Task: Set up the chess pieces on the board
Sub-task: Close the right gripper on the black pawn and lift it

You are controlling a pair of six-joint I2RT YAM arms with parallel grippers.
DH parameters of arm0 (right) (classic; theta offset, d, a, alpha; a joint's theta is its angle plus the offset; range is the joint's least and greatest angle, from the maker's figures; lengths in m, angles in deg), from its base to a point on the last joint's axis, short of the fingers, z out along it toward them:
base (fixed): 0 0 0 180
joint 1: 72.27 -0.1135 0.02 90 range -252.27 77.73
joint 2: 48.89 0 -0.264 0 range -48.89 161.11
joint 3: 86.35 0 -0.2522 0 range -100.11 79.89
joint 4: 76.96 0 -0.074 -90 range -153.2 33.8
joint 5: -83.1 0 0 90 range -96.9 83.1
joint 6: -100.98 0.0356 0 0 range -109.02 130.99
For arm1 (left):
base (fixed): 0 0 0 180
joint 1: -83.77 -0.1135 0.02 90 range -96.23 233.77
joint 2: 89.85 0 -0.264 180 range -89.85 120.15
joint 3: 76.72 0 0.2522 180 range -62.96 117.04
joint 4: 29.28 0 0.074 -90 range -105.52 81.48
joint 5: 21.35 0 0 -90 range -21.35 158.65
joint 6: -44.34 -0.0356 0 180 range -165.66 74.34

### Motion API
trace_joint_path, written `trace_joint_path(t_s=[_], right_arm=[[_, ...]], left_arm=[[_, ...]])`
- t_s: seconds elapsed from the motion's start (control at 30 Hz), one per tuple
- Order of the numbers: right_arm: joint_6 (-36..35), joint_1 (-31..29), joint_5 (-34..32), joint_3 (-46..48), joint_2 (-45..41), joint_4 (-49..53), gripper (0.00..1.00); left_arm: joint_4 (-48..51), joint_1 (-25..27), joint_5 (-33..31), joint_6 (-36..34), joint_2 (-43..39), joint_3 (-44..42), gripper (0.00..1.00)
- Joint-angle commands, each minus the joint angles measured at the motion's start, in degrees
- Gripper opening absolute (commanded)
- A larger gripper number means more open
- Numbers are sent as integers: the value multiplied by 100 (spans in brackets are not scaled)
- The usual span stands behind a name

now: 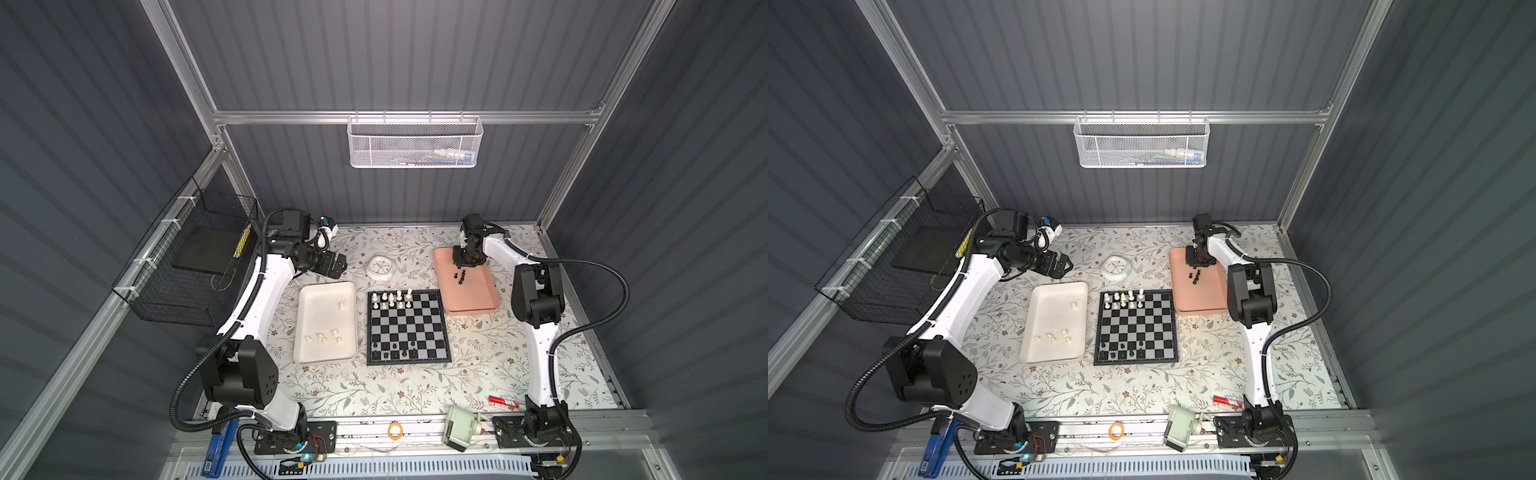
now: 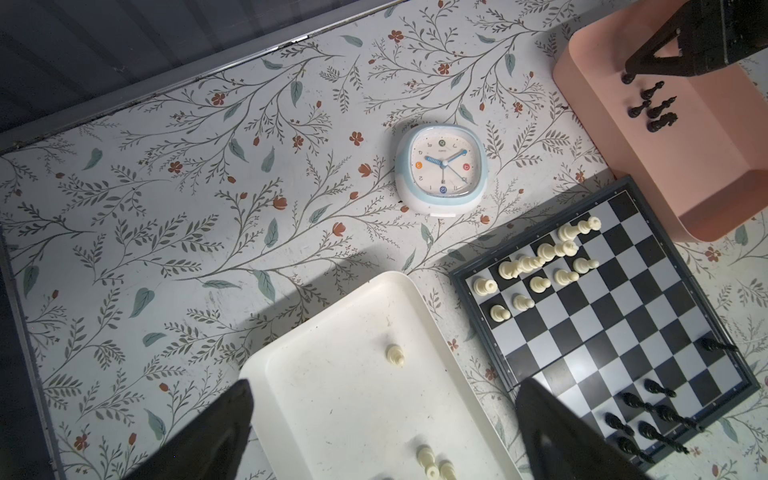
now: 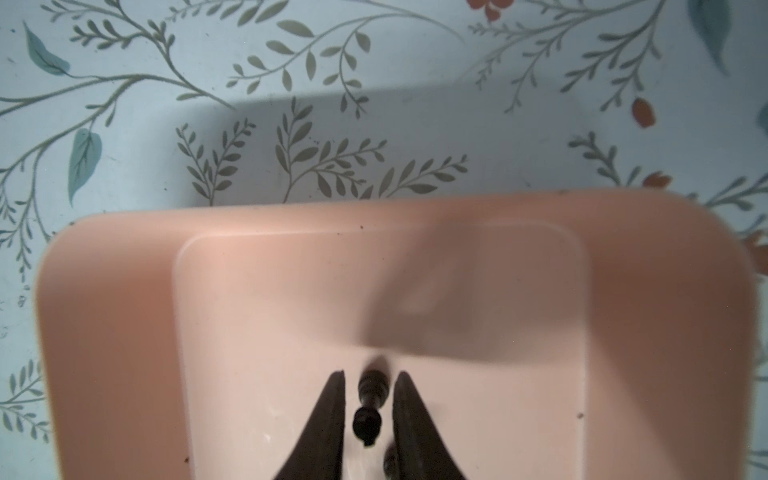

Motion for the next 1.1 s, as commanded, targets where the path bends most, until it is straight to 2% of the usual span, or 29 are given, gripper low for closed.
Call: trace_joint_path(t_s=[0.0, 0.47, 1.07], right_arm=[[-28, -16, -49, -38, 45, 143, 24], [-36, -21, 39, -44, 84, 134, 18], [-90, -27, -163, -211, -96, 294, 16]], left_arm=[[103, 42, 83, -26, -164, -78, 100], [85, 40, 57, -28, -212, -130, 99], [77, 42, -20, -59, -239, -122, 99]])
